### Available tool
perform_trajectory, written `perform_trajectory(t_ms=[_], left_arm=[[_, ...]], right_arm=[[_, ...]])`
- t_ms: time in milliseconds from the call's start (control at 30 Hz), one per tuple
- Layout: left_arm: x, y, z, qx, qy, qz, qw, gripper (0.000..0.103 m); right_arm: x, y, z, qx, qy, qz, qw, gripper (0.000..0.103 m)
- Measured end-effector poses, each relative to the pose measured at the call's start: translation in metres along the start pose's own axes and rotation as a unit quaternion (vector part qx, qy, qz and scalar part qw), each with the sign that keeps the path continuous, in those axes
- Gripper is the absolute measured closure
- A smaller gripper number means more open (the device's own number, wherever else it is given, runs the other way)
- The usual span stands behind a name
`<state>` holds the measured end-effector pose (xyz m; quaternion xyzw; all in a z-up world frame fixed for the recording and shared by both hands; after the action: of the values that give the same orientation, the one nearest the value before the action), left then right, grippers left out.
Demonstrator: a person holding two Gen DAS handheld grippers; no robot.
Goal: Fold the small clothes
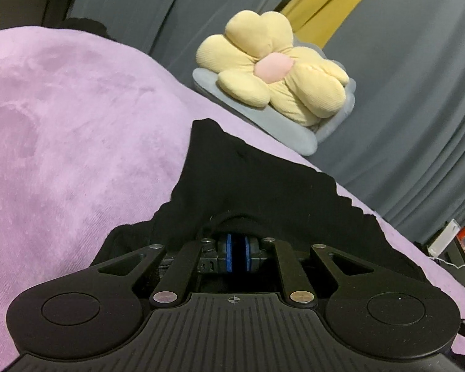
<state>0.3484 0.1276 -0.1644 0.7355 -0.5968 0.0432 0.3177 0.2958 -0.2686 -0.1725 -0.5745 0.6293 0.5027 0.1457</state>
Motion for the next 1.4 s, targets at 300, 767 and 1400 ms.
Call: perform_trajectory(t_ms=[300,767,1400], left_arm=[[-0.001,0.003,-0.003,-0.009,-0.007,0.001,0.9999,0.091],[-0.016,0.046,-0.015,-0.029,-0.168,-0.033,0.9848,0.056],[0.030,0.018,0.000,-0.019,-0.198,-0.012,0.9799,0.045]], right_arm=[[-0.039,0.001,0.004,0.015,0.125,0.005,0.992,0.100],[-0.041,0.017,-0.024,0.100,0.364,0.130,0.917,0.100],[-0.032,-0.021,-0.025,0.085,0.379,0.178,0.904,0.103]])
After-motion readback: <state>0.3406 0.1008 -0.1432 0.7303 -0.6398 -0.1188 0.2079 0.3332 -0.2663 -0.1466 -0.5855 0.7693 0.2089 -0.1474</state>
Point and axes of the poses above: each gripper's, at about its wrist camera, not at the fingertips, and y roughly against the way its jaws point, x to its right, z to its underside, the point moved 9 cm from there along -y, roughly the way its jaws point, and after that the axes turned 12 degrees about x, right-handed, at the moved point
